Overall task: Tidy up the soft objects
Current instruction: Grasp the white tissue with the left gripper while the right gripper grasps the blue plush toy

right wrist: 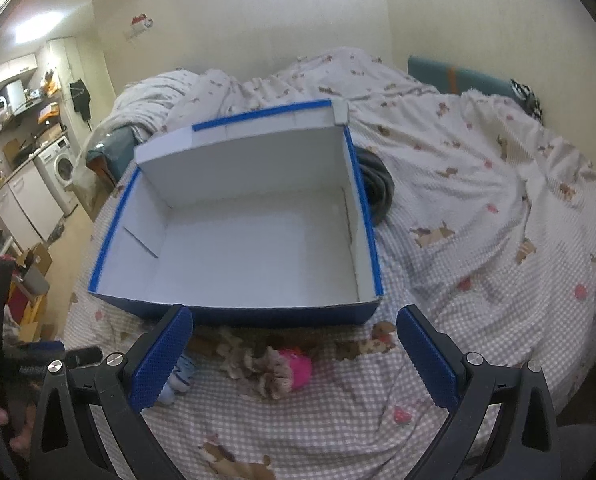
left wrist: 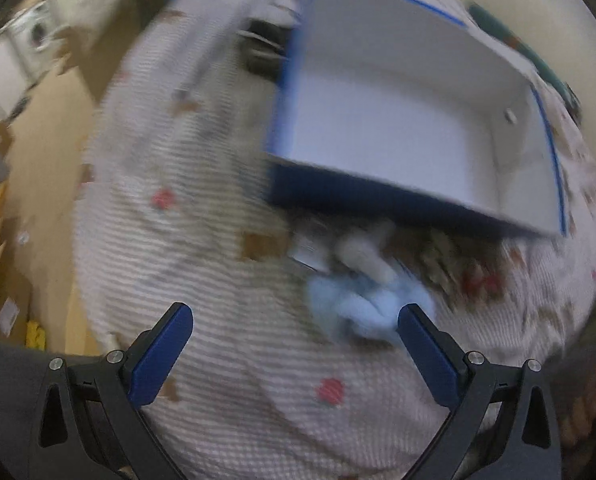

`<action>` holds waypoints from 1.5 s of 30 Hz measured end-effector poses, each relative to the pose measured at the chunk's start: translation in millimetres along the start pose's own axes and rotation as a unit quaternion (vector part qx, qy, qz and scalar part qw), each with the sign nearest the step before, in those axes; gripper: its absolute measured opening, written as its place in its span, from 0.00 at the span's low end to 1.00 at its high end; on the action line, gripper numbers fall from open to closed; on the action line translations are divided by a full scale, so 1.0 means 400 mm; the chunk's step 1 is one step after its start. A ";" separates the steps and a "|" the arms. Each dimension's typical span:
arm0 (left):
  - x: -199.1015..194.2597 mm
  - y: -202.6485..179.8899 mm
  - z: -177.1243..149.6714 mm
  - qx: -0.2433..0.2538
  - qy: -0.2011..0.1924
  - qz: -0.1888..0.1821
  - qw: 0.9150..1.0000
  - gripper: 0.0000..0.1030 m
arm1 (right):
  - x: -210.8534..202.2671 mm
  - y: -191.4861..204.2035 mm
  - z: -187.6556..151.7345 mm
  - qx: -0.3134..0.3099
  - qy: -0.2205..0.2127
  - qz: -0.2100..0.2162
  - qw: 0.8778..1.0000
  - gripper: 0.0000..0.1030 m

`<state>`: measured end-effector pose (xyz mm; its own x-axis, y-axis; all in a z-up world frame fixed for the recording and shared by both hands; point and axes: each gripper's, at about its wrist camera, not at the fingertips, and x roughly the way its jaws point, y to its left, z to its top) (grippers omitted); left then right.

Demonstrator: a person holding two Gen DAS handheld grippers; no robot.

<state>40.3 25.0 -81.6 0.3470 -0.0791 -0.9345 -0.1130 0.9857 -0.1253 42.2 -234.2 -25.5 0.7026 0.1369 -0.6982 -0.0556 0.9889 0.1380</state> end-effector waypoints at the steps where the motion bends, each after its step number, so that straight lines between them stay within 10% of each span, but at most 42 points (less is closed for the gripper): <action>1: 0.008 -0.021 -0.004 0.015 0.009 -0.006 1.000 0.99 | 0.015 -0.009 0.000 0.004 0.008 -0.003 1.000 1.00; 6: 0.019 -0.080 0.013 0.047 0.010 -0.014 0.999 0.99 | 0.066 -0.027 -0.006 0.038 0.034 -0.001 0.999 1.00; 9: 0.030 -0.085 0.061 0.035 0.011 -0.026 0.999 0.79 | 0.083 -0.019 -0.009 0.045 0.038 -0.004 0.998 1.00; 24: 0.226 -0.135 0.189 0.036 0.116 -0.025 0.992 0.38 | 0.108 -0.038 -0.014 0.066 0.053 -0.013 0.996 1.00; 26: 0.223 -0.134 0.192 0.034 0.121 -0.039 0.991 0.19 | 0.112 -0.035 -0.014 0.064 0.054 -0.015 0.996 1.00; 45: -0.019 0.094 0.125 -0.017 0.045 -0.024 0.999 0.15 | 0.169 0.198 -0.073 -0.042 0.157 0.119 0.980 1.00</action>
<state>79.9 70.0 -62.4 0.2678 -0.1412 -0.9531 -0.1310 0.9747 -0.1812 64.6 -145.1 -82.3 0.4111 0.3619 -0.8367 -0.2579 0.9265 0.2741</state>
